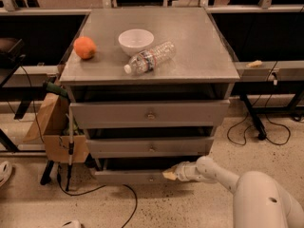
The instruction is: Close bottom drawer
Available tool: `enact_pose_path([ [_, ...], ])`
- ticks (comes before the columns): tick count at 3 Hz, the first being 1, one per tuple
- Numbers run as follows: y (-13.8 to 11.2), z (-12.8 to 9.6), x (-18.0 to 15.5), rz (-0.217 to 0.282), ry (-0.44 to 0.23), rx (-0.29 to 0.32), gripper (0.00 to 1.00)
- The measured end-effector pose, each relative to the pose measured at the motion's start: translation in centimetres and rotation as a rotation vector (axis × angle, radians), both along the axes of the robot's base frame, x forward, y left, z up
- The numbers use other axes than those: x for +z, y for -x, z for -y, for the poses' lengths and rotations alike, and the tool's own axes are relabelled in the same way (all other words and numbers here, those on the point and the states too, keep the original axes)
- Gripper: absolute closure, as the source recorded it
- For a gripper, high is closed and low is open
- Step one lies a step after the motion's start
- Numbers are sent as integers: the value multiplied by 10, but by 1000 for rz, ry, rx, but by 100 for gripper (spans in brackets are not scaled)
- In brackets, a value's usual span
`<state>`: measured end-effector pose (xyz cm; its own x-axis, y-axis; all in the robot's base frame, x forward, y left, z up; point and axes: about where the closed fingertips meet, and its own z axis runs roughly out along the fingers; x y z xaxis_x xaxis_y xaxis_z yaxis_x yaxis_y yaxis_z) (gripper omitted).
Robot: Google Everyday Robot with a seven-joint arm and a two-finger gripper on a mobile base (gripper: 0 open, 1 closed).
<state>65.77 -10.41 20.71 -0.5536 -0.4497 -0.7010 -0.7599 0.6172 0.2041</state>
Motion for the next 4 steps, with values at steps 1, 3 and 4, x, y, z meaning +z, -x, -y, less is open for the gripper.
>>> enact_pose_path([
  [1, -5, -1, 0, 2, 2, -2, 32],
  [3, 6, -1, 5, 2, 2, -3, 0],
  [4, 12, 0, 7, 2, 2, -3, 0],
])
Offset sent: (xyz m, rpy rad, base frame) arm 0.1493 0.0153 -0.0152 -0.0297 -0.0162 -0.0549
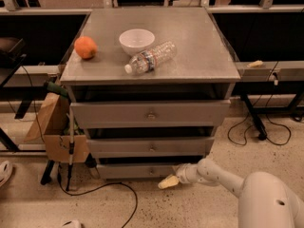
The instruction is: Close bottom drawer
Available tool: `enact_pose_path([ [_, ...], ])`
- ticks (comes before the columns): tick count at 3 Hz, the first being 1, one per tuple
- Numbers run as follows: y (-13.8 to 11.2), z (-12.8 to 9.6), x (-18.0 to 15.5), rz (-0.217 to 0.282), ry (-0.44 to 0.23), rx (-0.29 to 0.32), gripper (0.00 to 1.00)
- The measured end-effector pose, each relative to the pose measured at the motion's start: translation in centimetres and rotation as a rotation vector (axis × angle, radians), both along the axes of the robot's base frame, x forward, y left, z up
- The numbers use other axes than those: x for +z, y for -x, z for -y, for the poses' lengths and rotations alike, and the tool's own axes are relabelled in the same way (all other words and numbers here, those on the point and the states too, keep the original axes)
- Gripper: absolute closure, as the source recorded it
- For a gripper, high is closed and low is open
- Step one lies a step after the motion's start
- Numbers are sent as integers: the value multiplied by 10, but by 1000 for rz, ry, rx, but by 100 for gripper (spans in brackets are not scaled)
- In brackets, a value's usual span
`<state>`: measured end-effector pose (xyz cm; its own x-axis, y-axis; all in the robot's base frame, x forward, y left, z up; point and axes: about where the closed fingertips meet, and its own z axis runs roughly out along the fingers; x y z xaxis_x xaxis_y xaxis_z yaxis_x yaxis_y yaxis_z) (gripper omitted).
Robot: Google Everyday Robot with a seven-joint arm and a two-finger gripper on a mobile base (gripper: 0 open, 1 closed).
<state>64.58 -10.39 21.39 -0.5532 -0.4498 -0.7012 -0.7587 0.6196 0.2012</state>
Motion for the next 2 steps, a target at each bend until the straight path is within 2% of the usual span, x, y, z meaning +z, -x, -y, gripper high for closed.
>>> enact_pose_path([
  [2, 4, 0, -1, -1, 0, 0, 0],
])
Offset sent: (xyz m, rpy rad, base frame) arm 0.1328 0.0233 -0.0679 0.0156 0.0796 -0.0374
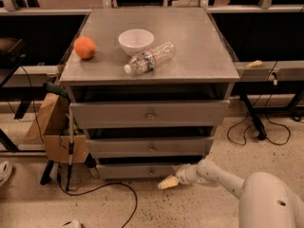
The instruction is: Close bottom drawer
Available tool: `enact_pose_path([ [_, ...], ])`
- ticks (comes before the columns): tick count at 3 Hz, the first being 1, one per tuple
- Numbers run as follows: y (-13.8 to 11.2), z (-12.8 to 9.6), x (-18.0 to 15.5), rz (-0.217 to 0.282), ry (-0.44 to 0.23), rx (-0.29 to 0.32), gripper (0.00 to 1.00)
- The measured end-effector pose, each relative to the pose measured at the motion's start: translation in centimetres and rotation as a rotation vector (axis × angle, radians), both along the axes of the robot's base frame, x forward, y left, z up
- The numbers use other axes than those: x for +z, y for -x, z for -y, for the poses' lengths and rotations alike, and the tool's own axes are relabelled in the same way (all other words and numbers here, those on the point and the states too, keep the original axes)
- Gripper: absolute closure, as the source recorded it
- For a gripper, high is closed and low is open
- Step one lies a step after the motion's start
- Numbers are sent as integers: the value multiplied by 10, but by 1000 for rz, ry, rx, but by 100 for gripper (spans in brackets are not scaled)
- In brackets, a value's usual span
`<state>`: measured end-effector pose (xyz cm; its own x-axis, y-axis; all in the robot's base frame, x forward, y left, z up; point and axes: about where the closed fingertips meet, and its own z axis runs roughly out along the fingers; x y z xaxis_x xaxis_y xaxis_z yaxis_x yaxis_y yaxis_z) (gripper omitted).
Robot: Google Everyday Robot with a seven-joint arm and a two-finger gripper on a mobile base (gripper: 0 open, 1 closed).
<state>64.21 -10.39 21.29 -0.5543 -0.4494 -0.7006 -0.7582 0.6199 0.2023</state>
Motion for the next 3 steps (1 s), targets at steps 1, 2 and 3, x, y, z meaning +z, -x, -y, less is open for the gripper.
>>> enact_pose_path([
  [1, 1, 0, -1, -3, -1, 0, 0],
  [2, 5, -1, -5, -10, -5, 4, 0],
  [3, 5, -1, -5, -10, -5, 4, 0],
])
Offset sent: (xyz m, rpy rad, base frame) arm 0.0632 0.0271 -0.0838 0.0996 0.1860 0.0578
